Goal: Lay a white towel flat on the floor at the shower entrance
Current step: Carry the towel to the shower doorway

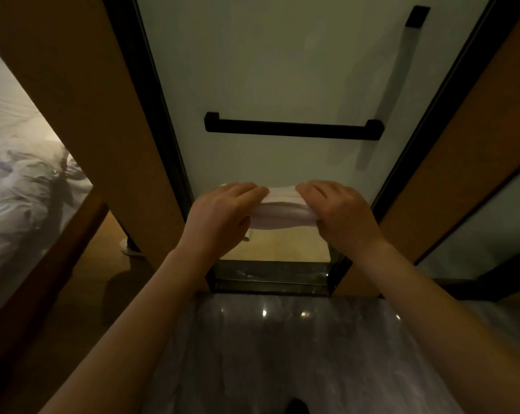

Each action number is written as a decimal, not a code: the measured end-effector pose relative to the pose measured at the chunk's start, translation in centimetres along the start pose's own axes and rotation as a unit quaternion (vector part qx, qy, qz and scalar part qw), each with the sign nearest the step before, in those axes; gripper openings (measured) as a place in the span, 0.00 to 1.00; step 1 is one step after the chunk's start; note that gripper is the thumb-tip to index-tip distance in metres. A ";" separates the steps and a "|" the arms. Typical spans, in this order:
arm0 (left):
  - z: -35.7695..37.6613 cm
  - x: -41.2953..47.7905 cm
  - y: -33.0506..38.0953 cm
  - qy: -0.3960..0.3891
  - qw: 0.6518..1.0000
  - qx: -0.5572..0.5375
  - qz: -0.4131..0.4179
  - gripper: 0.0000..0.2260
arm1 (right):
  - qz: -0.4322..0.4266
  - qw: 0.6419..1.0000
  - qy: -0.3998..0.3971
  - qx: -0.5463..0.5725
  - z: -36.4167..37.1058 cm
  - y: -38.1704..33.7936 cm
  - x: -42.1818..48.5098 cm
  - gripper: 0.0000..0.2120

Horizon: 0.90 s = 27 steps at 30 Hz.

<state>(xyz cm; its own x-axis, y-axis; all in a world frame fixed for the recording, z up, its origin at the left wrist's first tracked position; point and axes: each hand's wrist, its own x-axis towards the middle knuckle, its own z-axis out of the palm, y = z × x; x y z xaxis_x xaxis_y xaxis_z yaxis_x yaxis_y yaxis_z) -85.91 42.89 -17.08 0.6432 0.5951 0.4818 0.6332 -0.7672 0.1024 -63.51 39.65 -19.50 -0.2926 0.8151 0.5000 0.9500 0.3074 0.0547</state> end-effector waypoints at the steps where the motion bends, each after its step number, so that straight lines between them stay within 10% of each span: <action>1: 0.6 0.7 -0.1 0.001 1.000 0.002 -0.004 0.20 | -0.003 1.000 0.001 0.003 0.6 0.9 0.4 0.21; 27: 20.9 0.1 -10.0 -0.013 1.000 -0.017 -0.002 0.18 | 0.037 0.999 -0.023 0.025 21.9 5.2 -0.6 0.26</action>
<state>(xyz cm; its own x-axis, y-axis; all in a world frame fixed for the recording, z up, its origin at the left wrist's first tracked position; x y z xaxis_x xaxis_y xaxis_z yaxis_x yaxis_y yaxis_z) -83.17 55.65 -36.29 0.6512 0.6044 0.4590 0.6214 -0.7718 0.1346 -60.75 51.49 -38.44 -0.2281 0.8581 0.4601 0.9629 0.2687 -0.0236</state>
